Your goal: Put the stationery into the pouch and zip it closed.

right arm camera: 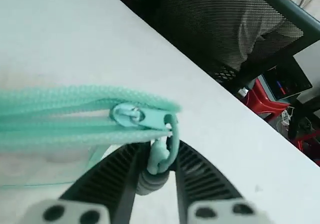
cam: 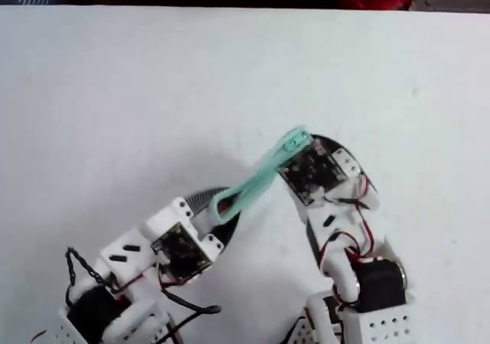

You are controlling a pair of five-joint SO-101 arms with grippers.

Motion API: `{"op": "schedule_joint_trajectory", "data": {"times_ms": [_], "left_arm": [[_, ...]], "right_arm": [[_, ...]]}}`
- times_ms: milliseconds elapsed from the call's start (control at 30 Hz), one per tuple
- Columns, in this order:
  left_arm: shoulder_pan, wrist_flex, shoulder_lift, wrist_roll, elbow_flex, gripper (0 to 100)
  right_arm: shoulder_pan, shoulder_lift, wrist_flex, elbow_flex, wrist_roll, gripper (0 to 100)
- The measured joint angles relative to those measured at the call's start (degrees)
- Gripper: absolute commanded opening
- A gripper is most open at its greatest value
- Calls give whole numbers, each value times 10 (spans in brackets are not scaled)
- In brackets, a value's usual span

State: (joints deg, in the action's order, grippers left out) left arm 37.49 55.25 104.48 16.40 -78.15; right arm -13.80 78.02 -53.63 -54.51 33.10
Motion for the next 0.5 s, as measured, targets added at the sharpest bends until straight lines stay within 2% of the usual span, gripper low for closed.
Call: {"op": "schedule_joint_trajectory", "data": {"times_ms": [67, 233, 400, 500], "left_arm": [[1, 0, 0, 0, 0, 23], [1, 0, 0, 0, 0, 23], [1, 0, 0, 0, 0, 23], [1, 0, 0, 0, 0, 23]], "right_arm": [[18, 23, 1, -1, -17, 79], [66, 77, -9, -10, -58, 280], [59, 77, -3, -68, -65, 265], [51, 84, 20, -81, -67, 174]]}}
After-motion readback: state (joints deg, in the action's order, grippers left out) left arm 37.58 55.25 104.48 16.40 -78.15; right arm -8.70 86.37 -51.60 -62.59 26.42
